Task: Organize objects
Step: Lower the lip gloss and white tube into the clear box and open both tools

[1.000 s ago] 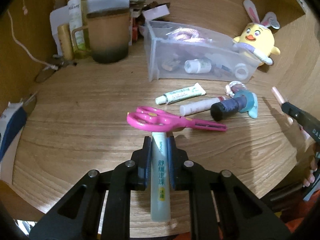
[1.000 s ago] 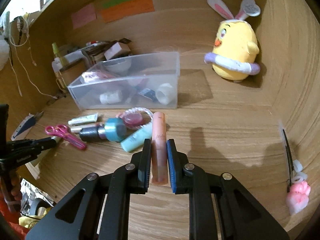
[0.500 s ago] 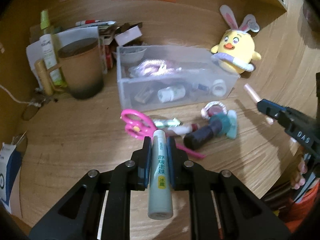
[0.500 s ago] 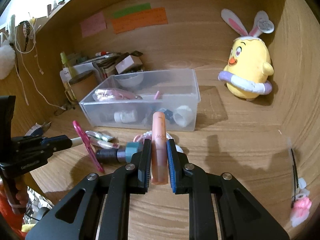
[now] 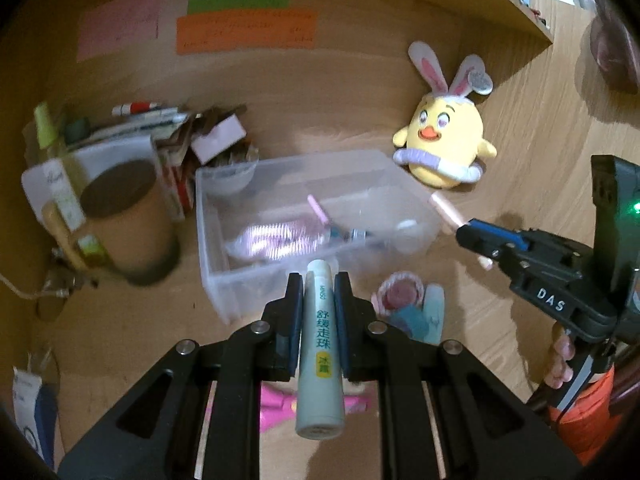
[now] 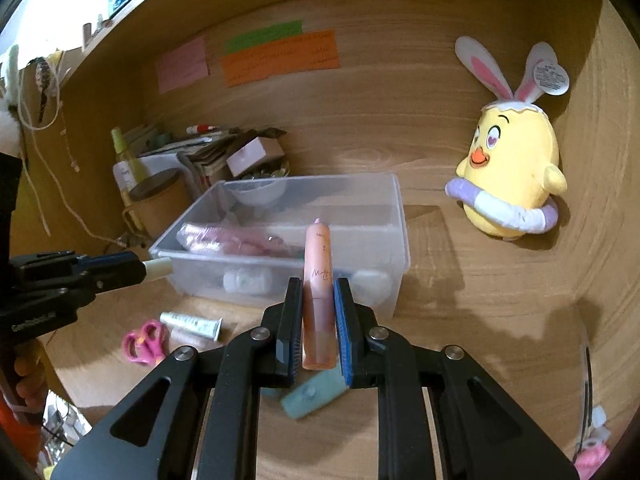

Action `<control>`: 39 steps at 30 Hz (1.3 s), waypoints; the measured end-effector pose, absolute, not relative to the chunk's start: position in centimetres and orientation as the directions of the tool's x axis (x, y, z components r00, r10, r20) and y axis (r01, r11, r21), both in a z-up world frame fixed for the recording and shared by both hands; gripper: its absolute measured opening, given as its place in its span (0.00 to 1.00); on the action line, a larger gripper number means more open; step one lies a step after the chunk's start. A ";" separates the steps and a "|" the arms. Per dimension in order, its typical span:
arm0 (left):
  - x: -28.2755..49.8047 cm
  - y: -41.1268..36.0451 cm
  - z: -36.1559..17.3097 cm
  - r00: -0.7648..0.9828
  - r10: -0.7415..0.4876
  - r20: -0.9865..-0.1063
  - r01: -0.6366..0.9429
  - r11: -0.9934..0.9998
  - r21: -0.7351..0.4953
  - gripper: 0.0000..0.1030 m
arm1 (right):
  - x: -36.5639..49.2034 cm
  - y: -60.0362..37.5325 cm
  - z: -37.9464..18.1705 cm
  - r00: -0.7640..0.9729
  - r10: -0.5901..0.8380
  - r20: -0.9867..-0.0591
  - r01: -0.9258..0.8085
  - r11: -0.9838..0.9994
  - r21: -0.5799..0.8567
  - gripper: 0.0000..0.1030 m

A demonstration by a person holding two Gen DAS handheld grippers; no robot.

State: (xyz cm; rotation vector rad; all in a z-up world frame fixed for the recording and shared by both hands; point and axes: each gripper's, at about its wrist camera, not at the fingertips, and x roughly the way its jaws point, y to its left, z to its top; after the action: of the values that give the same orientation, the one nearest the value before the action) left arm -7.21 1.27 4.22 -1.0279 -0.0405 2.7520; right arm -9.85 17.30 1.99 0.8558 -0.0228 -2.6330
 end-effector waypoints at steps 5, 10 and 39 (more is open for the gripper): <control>-10.2 1.1 5.3 -0.748 0.200 -0.632 -0.174 -0.979 -0.104 0.14 | -12.3 17.0 2.9 -0.746 -0.352 -0.565 0.342 -0.931 0.129 0.14; -13.7 1.3 5.4 -0.735 0.220 -0.642 -0.180 -0.975 -0.128 0.14 | -14.8 15.9 3.5 -0.740 -0.341 -0.579 0.352 -0.931 0.098 0.14; -13.2 2.4 4.6 -0.712 0.246 -0.658 -0.268 -0.961 -0.070 0.64 | -15.8 15.5 1.1 -0.675 -0.307 -0.670 0.359 -0.931 0.064 0.31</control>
State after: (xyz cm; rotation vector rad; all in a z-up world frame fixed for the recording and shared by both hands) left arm -13.19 2.42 4.63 -1.0215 0.0436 2.6739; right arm -15.84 15.51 1.09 1.0141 0.1026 -2.5811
